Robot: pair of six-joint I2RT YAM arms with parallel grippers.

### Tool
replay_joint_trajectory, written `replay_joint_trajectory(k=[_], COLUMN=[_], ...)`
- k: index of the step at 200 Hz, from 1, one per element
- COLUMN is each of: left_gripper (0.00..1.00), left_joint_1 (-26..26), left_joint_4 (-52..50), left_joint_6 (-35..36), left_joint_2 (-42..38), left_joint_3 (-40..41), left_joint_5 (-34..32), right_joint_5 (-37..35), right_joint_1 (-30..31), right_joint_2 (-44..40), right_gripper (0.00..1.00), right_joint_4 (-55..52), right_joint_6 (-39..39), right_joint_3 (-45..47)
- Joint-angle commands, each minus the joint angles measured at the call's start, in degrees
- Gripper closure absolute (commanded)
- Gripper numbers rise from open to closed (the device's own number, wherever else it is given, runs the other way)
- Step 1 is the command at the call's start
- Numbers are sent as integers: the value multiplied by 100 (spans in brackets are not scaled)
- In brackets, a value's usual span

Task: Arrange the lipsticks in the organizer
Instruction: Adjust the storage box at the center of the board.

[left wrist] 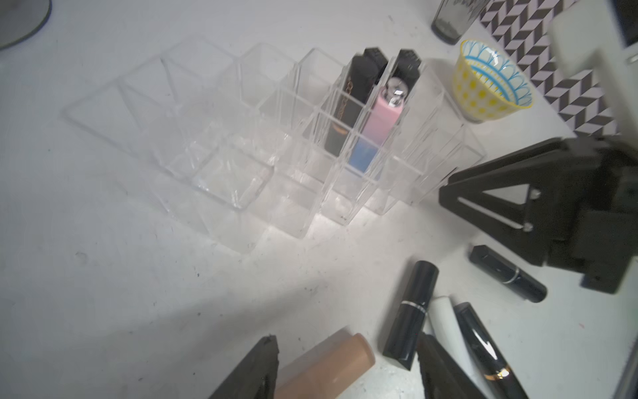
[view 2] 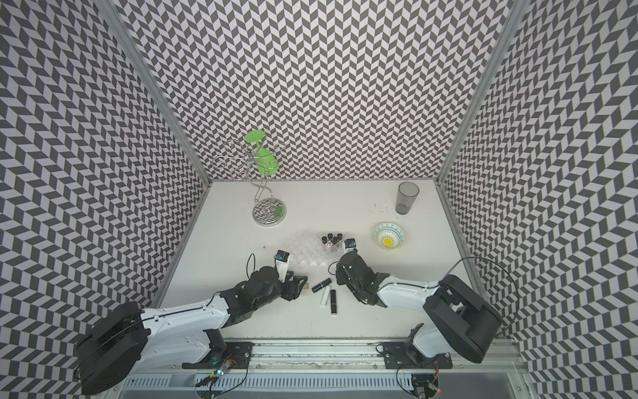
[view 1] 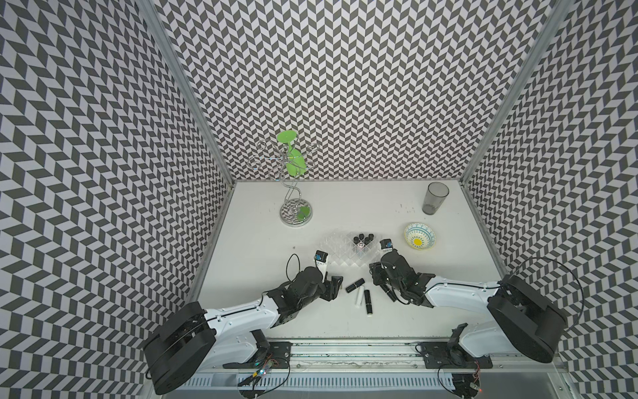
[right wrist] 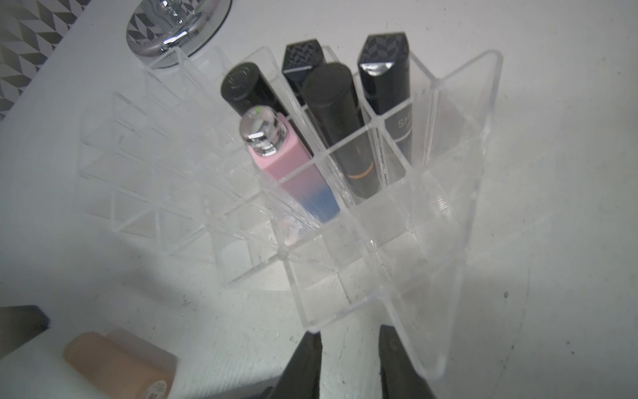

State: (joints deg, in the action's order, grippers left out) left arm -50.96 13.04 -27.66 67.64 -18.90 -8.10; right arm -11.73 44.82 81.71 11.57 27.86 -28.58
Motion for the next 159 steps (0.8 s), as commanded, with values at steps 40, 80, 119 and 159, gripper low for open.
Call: replay_joint_trajectory(k=[40, 80, 119, 159], left_gripper=[33, 33, 32, 34], left_joint_1=[-3, -34, -508, -843], left_joint_4=[-377, -557, -855, -1090], left_joint_6=[-213, -428, -915, -1118], left_joint_2=[182, 125, -84, -233], left_joint_3=[-27, 141, 301, 292], left_joint_5=[-275, -278, -474, -667], right_joint_5=[481, 804, 1023, 1111], right_joint_1=[-141, -114, -87, -61], right_joint_2=[-153, -658, -991, -1210], right_gripper=[70, 70, 69, 69], right_joint_4=[317, 433, 538, 524], right_joint_6=[-189, -116, -60, -5], right_joint_3=[-15, 305, 543, 734])
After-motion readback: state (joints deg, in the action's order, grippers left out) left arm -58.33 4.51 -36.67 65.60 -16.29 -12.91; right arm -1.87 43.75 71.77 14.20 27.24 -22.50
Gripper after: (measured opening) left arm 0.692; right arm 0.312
